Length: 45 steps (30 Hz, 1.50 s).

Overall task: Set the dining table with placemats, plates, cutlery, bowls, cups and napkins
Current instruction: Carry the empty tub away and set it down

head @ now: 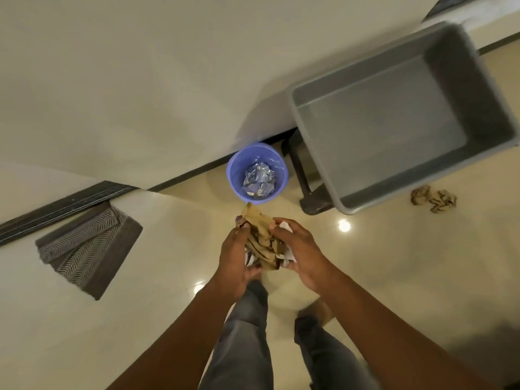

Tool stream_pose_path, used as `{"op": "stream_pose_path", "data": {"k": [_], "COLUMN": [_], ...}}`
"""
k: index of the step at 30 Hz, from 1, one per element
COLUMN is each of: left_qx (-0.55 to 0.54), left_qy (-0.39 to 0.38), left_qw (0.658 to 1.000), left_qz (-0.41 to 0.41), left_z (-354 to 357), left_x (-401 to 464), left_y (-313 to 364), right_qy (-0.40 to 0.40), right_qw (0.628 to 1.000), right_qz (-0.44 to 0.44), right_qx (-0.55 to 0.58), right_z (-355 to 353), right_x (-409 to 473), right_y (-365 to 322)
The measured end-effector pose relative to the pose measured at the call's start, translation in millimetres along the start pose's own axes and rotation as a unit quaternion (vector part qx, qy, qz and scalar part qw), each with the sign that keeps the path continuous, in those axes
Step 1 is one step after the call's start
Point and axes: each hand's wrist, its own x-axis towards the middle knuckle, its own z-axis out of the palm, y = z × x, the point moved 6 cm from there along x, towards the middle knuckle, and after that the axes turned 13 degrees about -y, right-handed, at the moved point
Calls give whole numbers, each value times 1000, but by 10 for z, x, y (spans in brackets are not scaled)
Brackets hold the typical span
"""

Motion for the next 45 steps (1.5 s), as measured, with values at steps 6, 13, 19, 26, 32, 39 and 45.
{"op": "stream_pose_path", "data": {"k": [6,13,19,26,32,39,45], "left_qx": [77,105,91,108,126,207,277], "left_qy": [8,-6,-32,-40,-43,-68,-78], "left_qw": [997,994,995,993,987,961,934], "left_qz": [9,-17,-19,-34,-95,-168,-211], "left_z": [-320,-473,-469,-545,-346,158,877], "left_x": [1028,2129,2340,2254,1826,1007,409], "left_y": [325,458,578,571,348,70,-308], "right_qy": [21,72,36,61,86,142,211], "right_qw": [999,991,992,990,989,979,962], "right_qz": [-10,37,65,32,46,43,29], "right_qx": [47,108,101,120,107,140,171], "right_z": [-99,-516,-693,-795,-797,-879,-1236], "right_x": [1252,2346,2681,2404,1772,654,-413], "right_y": [10,99,72,25,85,284,542]}}
